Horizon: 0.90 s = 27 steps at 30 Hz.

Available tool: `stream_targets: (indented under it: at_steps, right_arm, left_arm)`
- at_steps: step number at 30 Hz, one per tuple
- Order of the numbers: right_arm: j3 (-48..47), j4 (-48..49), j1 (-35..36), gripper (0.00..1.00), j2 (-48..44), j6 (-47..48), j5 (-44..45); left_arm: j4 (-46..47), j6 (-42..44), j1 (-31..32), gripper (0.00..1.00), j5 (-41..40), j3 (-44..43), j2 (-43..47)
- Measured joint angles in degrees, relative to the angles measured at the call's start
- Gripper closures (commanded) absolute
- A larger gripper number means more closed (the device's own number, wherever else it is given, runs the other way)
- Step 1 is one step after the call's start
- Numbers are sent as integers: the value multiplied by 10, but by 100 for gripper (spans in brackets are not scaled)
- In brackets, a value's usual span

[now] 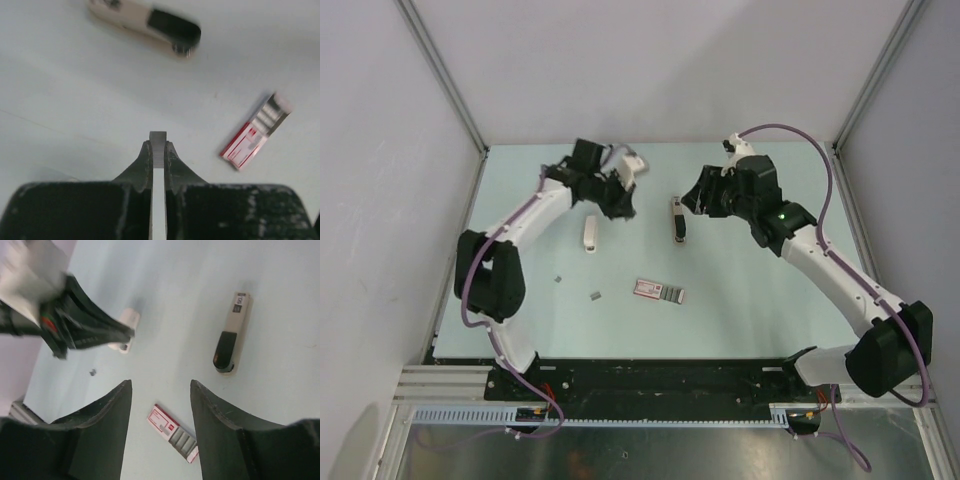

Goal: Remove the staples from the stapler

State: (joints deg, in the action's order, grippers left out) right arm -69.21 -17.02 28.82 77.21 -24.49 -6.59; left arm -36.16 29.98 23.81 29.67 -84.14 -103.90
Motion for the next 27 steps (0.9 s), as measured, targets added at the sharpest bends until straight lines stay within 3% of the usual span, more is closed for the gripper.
stream_targets:
  at_steps: [6,14,27]
  right_arm:
    - [4,49,-9,44,-11,-14,-70]
    - [51,174,-8,43,-16,-60,-189]
    - [85,376,26,43,-1,-154,-232]
  left_arm:
    - [11,-151,-73,100,175,-111,15]
    - [19,-308,-70,100,367,-187,3]
    - [91,-452,-63,100,466,-198,-7]
